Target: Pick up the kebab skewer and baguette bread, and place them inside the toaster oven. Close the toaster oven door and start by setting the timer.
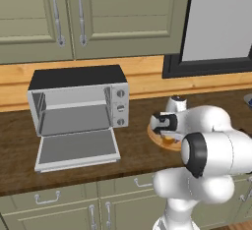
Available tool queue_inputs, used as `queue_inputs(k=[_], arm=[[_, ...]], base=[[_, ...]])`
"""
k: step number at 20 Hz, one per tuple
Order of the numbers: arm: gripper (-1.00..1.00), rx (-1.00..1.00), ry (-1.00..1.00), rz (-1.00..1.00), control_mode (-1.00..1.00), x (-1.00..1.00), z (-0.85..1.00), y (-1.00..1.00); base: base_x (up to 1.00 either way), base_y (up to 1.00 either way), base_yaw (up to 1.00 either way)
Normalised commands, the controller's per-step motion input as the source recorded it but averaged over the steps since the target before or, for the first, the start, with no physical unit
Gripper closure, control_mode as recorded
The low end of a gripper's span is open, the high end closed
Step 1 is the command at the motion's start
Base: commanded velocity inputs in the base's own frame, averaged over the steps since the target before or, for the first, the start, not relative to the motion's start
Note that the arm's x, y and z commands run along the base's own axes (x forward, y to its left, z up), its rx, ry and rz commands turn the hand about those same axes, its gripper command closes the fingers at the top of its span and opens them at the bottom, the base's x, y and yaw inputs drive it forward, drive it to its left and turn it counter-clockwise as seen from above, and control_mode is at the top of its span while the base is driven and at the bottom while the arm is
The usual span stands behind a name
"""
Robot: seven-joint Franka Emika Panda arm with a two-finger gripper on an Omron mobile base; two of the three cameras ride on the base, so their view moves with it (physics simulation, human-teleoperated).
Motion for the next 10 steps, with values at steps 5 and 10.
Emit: queue_inputs(k=[5,10], arm=[[1.00,0.00,-0.01,0.19,-1.00,-0.75,1.00,0.53],[1.00,0.00,0.08,0.31,-1.00,-0.29,1.00,1.00]], base=[[0.00,0.00,0.00],[0.00,0.00,0.00]])
